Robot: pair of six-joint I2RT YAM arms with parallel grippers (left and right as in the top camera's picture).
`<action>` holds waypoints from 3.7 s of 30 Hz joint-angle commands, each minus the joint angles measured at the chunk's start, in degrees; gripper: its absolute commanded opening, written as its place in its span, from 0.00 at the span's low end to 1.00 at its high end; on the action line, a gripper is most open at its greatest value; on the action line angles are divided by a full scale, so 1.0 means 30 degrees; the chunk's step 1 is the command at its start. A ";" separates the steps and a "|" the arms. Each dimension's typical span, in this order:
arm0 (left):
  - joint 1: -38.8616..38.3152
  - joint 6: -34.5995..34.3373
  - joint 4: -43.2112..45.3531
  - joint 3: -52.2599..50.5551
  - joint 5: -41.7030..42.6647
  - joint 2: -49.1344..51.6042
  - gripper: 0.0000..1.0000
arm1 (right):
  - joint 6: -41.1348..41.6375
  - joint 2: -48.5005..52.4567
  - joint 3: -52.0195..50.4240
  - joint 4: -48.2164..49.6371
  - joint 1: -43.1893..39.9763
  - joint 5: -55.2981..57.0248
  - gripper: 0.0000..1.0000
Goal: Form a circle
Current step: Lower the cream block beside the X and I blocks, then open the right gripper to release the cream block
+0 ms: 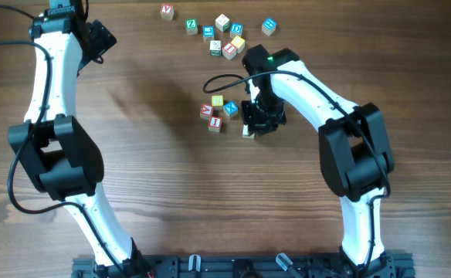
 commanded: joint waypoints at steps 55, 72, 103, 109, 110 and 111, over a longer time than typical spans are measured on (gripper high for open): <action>0.0036 0.0095 0.0029 0.0189 -0.0240 -0.0066 1.00 | 0.0860 0.0219 -0.0219 0.3388 -0.0852 -0.1800 0.12; 0.0036 0.0095 0.0029 0.0189 -0.0240 -0.0066 1.00 | 0.2310 0.0226 -0.0219 0.4087 -0.0168 -0.1450 0.06; 0.0036 0.0095 0.0029 0.0189 -0.0240 -0.0066 1.00 | 0.2288 0.0226 -0.0219 0.4393 0.0474 -0.1661 0.06; 0.0036 0.0095 0.0029 0.0189 -0.0240 -0.0066 1.00 | 0.2302 0.0226 -0.0219 0.3701 0.0291 -0.0823 0.06; 0.0036 0.0095 0.0029 0.0189 -0.0240 -0.0066 1.00 | 0.2302 0.0226 -0.0219 0.3439 0.0233 -0.0605 0.06; 0.0036 0.0095 0.0029 0.0189 -0.0240 -0.0066 1.00 | 0.2288 0.0226 -0.0219 0.3322 0.0168 -0.0576 0.06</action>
